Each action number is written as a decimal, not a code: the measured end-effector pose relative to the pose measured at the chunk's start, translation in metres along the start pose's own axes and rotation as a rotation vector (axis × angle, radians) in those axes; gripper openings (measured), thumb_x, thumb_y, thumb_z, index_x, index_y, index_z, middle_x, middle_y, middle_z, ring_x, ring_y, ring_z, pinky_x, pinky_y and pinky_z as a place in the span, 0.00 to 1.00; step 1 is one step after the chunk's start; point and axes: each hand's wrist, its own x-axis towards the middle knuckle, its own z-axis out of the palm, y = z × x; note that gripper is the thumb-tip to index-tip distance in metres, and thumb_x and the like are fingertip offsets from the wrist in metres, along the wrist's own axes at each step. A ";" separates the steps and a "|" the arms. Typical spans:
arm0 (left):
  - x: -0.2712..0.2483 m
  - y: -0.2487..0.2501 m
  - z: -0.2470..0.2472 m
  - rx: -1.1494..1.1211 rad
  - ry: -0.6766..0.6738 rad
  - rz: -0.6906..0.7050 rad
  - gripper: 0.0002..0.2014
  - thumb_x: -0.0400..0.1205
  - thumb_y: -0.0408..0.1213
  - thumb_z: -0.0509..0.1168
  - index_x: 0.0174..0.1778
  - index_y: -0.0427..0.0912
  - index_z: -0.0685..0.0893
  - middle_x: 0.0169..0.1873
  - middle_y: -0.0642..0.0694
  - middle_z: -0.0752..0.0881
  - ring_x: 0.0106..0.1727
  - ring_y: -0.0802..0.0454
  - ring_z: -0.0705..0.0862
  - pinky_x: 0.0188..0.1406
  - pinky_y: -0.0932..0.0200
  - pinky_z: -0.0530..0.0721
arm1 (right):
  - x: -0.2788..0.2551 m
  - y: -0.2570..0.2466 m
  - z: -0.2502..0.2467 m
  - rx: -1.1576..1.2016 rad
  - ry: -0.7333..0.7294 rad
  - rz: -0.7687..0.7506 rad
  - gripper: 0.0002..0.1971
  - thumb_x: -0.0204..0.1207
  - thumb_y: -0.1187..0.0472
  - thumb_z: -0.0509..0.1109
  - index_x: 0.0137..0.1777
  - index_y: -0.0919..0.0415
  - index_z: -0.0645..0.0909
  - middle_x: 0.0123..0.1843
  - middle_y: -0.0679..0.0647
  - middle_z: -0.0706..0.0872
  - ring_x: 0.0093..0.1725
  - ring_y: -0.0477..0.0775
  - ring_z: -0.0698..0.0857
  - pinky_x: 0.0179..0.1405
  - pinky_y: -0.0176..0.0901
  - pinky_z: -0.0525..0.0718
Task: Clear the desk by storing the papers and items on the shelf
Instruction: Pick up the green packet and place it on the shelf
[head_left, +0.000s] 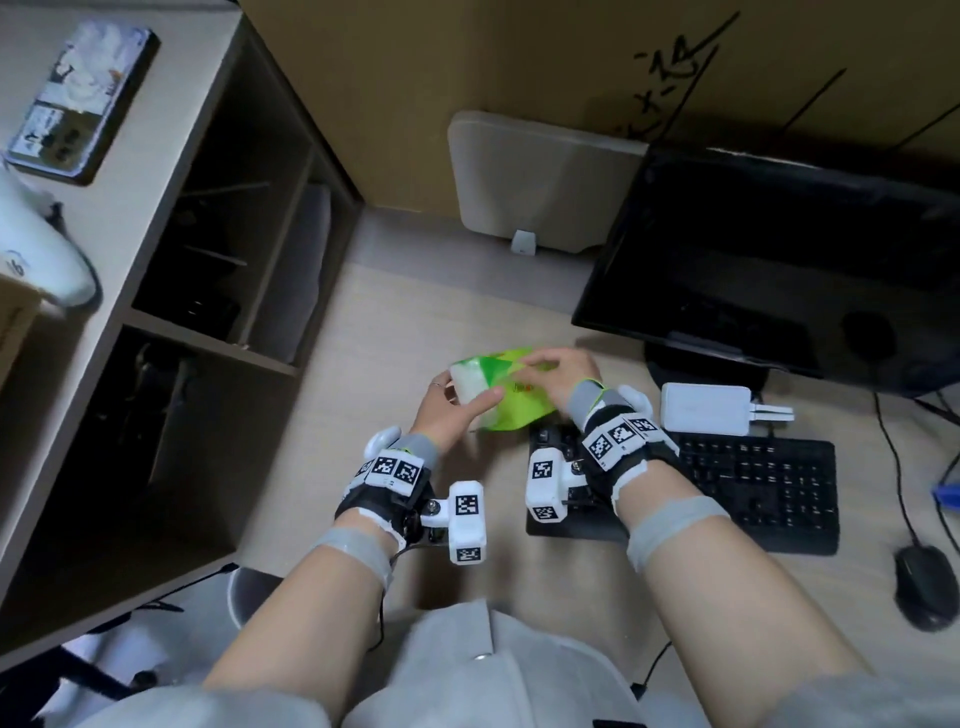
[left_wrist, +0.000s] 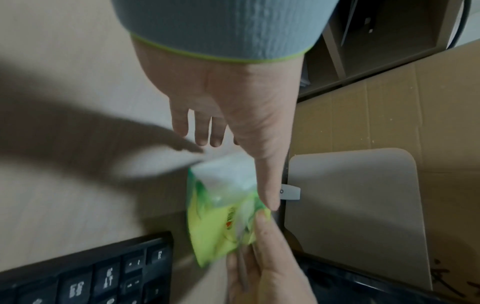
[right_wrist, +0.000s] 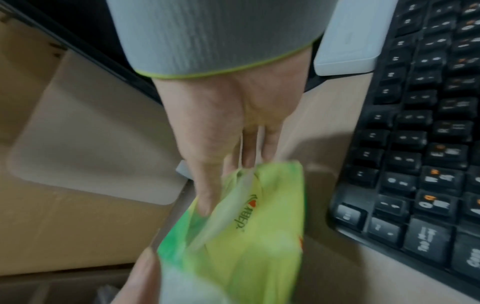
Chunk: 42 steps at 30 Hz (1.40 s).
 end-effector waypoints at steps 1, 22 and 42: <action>-0.001 0.000 0.001 -0.001 -0.001 0.018 0.37 0.62 0.50 0.81 0.67 0.43 0.81 0.59 0.45 0.88 0.60 0.48 0.88 0.65 0.46 0.84 | -0.003 -0.007 0.004 0.051 -0.045 -0.038 0.08 0.63 0.58 0.84 0.37 0.45 0.90 0.44 0.43 0.88 0.46 0.44 0.85 0.54 0.36 0.82; -0.070 -0.121 -0.230 -0.637 0.768 -0.287 0.05 0.75 0.36 0.72 0.41 0.41 0.83 0.35 0.44 0.83 0.30 0.54 0.80 0.28 0.62 0.78 | -0.053 -0.070 0.256 0.219 -0.443 0.263 0.17 0.77 0.67 0.73 0.61 0.58 0.70 0.57 0.64 0.85 0.34 0.55 0.85 0.23 0.44 0.88; -0.023 -0.096 -0.220 -0.338 0.420 -0.225 0.50 0.66 0.49 0.71 0.84 0.42 0.58 0.80 0.46 0.69 0.79 0.47 0.70 0.80 0.42 0.68 | -0.031 -0.097 0.280 0.382 -0.469 0.285 0.22 0.82 0.65 0.67 0.76 0.58 0.71 0.40 0.53 0.82 0.39 0.47 0.83 0.42 0.42 0.83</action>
